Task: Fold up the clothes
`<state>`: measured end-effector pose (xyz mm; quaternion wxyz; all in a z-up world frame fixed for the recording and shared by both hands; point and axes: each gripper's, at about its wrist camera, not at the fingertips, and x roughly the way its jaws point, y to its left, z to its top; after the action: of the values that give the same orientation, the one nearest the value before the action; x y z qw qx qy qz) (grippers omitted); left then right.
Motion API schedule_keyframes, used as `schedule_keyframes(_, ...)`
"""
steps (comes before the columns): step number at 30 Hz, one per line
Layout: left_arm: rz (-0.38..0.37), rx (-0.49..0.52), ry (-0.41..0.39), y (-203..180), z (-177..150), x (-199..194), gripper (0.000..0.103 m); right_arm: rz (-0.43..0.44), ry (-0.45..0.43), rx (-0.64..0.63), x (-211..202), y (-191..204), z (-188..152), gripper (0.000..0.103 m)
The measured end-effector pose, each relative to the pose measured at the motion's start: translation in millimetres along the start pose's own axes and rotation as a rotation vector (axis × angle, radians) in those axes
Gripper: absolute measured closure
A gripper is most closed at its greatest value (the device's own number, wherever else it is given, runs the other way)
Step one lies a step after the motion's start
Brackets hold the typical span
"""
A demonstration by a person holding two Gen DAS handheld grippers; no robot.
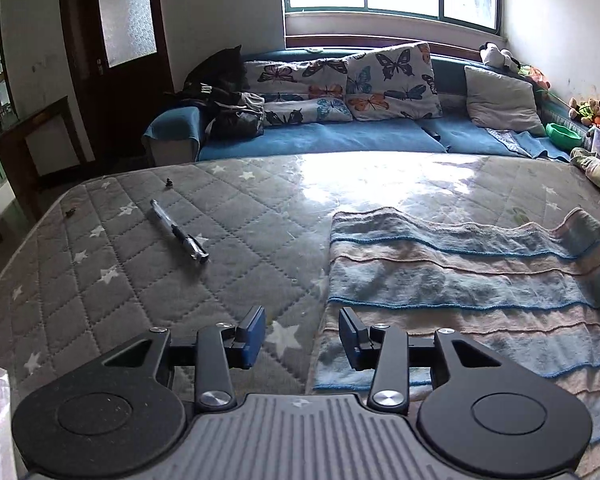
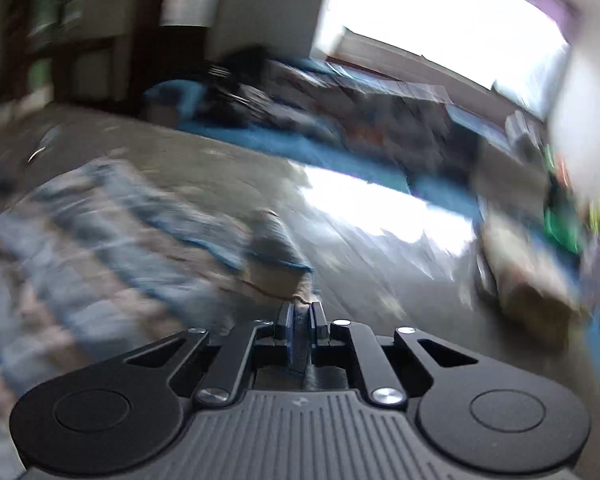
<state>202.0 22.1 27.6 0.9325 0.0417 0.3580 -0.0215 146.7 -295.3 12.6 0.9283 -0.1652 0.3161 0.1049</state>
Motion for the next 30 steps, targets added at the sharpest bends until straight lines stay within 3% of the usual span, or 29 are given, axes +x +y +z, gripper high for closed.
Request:
schedule_keyframes(5,-0.012,0.000,0.008,-5,1,8,0.058,0.216,-0.006,-0.115,-20,39,3,0.095)
schedule_keyframes(9,-0.017,-0.003,0.012,-7,3,13,0.056,0.361,0.038,-0.122,-25,61,-4,0.092)
schedule_keyframes(12,-0.014,-0.004,0.006,-5,5,12,0.054,0.375,-0.007,-0.071,-36,59,1,0.089)
schedule_keyframes(15,-0.010,-0.013,0.001,-2,7,13,0.053,0.314,-0.050,0.044,-37,35,11,0.068)
schedule_keyframes(16,-0.011,-0.017,0.000,-2,8,14,0.053,0.294,-0.051,0.087,-34,26,13,0.067)
schedule_keyframes(21,-0.024,-0.021,-0.005,-3,16,22,0.053,0.278,0.036,0.321,2,-16,13,0.057)
schedule_keyframes(24,-0.030,-0.009,-0.009,-8,21,31,0.050,0.348,0.103,0.415,22,-26,8,0.059)
schedule_keyframes(26,-0.027,0.002,-0.010,-12,26,38,0.048,0.366,0.117,0.414,26,-25,7,0.069)
schedule_keyframes(28,-0.022,0.013,-0.010,-15,30,46,0.047,0.370,0.112,0.388,26,-23,7,0.094)
schedule_keyframes(30,-0.027,0.020,-0.006,-16,33,53,0.046,0.337,0.080,0.365,21,-25,9,0.098)
